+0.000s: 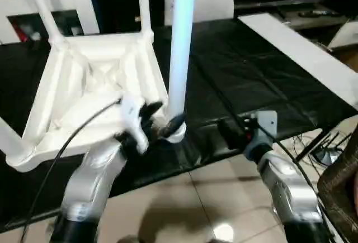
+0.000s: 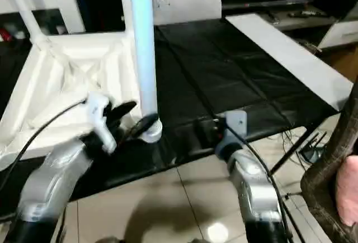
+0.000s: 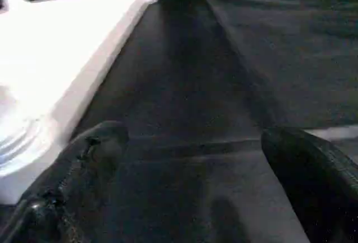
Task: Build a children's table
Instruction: Rotate table base
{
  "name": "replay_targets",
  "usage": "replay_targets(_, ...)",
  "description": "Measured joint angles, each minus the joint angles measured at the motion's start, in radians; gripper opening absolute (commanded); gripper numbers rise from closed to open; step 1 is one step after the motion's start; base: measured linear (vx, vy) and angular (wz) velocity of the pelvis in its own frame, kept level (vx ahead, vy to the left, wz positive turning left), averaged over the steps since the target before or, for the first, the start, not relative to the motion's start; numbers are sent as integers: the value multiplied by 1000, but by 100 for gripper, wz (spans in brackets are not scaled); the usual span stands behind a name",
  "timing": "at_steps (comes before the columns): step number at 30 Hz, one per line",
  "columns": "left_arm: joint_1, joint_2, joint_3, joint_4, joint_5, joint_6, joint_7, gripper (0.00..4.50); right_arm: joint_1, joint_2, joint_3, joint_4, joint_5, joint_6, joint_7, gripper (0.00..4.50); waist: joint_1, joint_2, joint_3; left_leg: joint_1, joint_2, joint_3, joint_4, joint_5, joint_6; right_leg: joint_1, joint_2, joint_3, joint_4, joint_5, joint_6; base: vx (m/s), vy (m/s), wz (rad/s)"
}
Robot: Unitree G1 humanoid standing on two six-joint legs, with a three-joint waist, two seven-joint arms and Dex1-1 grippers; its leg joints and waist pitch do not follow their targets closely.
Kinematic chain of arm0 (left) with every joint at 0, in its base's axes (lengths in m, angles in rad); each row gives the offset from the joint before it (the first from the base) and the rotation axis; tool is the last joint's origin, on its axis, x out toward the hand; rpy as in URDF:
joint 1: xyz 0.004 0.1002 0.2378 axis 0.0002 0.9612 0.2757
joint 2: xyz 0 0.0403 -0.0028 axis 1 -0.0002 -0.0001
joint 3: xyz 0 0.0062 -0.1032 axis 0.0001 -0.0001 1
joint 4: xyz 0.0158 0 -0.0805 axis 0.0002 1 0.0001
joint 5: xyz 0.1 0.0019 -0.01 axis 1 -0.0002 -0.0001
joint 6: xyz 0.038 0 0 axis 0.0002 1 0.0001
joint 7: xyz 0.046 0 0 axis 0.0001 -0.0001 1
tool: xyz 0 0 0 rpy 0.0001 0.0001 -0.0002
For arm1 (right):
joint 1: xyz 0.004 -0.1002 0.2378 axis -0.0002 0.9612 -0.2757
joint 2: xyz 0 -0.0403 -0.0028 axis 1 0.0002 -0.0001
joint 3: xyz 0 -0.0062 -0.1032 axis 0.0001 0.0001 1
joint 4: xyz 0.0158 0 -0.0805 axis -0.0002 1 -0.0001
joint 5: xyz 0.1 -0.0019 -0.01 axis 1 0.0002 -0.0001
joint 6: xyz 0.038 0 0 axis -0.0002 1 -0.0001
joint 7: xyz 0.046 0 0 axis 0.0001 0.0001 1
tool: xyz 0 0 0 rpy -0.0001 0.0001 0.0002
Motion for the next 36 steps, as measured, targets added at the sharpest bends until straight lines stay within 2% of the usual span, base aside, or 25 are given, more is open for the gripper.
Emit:
replay_targets(2,49,-11,21,-56,1,-21,26,444,47,-2,25,-88,0,53,-4,450,3,-2,0,0,0,0,0,0,0,1,0,1,-1,-1,3,0,0,0)
replay_targets(5,114,-39,64,-120,14,-35,96,444,101,-23,61,-165,-9,124,-8,450,1,-11,0,-1,-1,0,-1,0,0,1,0,3,-3,-1,5,0,0,0)
replay_targets(7,170,-42,82,-146,44,-30,148,444,143,-41,72,-199,-15,133,-1,450,-2,-20,-2,-1,-1,0,-2,-1,1,1,1,2,-6,-1,7,0,0,0)
replay_targets(9,199,-42,91,-146,74,-26,193,444,154,-51,75,-241,-13,137,1,450,-7,-21,-3,-3,-1,-1,-3,-1,1,1,2,3,-9,1,9,0,0,0)
replay_targets(14,183,-66,93,-146,121,-35,264,444,148,-72,102,-312,-25,161,1,450,-9,-26,-5,-5,-2,-4,-5,-1,1,6,1,-1,-15,3,11,0,0,0)
replay_targets(16,167,-77,87,-146,140,-35,287,444,152,-75,106,-317,-26,173,0,450,-21,-16,-2,-10,-6,-37,-7,-1,1,32,-2,-36,-36,2,12,3,-8,20)
replay_targets(18,161,-86,78,-147,150,-36,306,444,151,-77,108,-319,-26,175,-1,450,-40,-3,4,-11,-7,-85,-7,-2,1,71,2,-81,-61,-6,6,28,-20,46)
replay_targets(19,163,-86,76,-146,155,-35,312,444,151,-77,111,-319,-26,176,-1,450,-47,4,10,-6,-9,-105,-7,-2,1,84,9,-89,-64,-13,2,84,-49,54)
replay_targets(20,163,-86,76,-146,159,-35,316,444,151,-76,113,-319,-26,176,-1,450,-52,2,11,-2,-16,-127,-8,-3,-1,94,19,-85,-58,-27,-8,84,-49,54)
replay_targets(21,163,-83,77,-145,162,-35,325,444,151,-76,114,-322,-26,177,-2,450,-58,-4,11,3,-29,-156,-9,-4,-4,103,28,-79,-41,-47,-20,95,-89,61)
replay_targets(22,163,-82,80,-144,168,-34,334,444,151,-76,113,-324,-25,179,-2,450,-60,-7,12,9,-39,-172,-9,-6,-7,109,34,-73,-30,-54,-29,120,-136,65)
replay_targets(23,166,-82,82,-143,180,-30,348,444,150,-72,112,-325,-20,185,-2,450,-61,-15,13,27,-33,-160,-15,-11,-14,111,39,-58,-17,-67,-36,120,-136,65)
replay_targets(24,167,-84,86,-140,190,-21,364,444,149,-63,110,-330,-9,194,-1,450,-55,-20,11,44,-25,-136,-21,-20,-22,121,44,-53,-9,-83,-40,133,-178,38)
replay_targets(25,165,-87,84,-140,195,-13,370,444,152,-62,108,-334,-2,197,0,450,-41,-23,10,45,-14,-115,-8,-42,5,132,48,-50,-11,-90,-41,156,-166,-1)
replay_targets(26,163,-96,80,-139,199,-6,374,444,159,-64,100,-336,0,201,0,450,-19,-15,6,27,-11,-100,28,-58,46,135,52,-46,-16,-92,-42,156,-166,-1)
replay_targets(27,162,-100,56,-139,205,2,375,444,167,-66,88,-336,0,205,-1,450,-2,-17,1,3,-25,-75,63,-53,72,134,53,-40,-21,-92,-44,161,-105,-6)
replay_targets(28,162,-99,48,-139,209,5,376,444,168,-67,87,-336,0,205,-1,450,6,-15,-6,-10,-38,-68,49,-36,92,128,56,-39,-22,-91,-45,137,-66,-7)
replay_targets(29,161,-93,48,-142,217,5,376,444,167,-68,86,-340,0,204,-2,450,10,2,-18,-18,-40,-64,5,4,95,120,70,-43,-14,-90,-36,137,-66,-7)
replay_targets(30,158,-72,56,-141,225,6,377,444,169,-55,92,-336,-1,204,-2,450,10,3,-25,-20,-34,-80,13,-1,37,107,75,-44,7,-100,-34,144,-51,-14)
replay_targets(31,156,-64,62,-138,229,7,377,444,169,-51,102,-336,1,203,-1,450,7,-4,-26,-27,-36,-85,20,-4,37,94,75,-34,29,-106,-27,115,-45,-4)
replay_targets(32,158,-57,68,-135,229,8,375,444,168,-49,106,-335,1,203,-1,450,1,-9,-27,-27,-37,-94,24,-7,37,62,73,-14,66,-108,-7,115,-45,-4)
replay_targets(33,165,-43,76,-133,229,8,371,444,165,-45,112,-335,1,202,-1,450,-17,-18,-32,-25,-58,-119,28,-8,38,31,66,28,118,-112,33,60,-25,-7)
replay_targets(34,162,-36,78,-132,230,8,365,444,166,-43,111,-336,2,199,-2,450,-30,-23,-37,-26,-76,-138,30,-8,37,19,63,61,128,-122,50,29,23,-25)
replay_targets(35,155,-36,76,-133,229,6,362,444,170,-45,106,-337,2,197,-3,450,-36,-29,-42,-44,-89,-138,33,-6,40,37,62,71,103,-151,19,29,23,-25)
replay_targets(36,139,-51,64,-130,228,6,359,444,187,-46,93,-332,2,197,-6,450,-40,-17,-35,-46,-90,-124,32,-8,45,39,65,67,92,-136,-7,22,-9,-19)
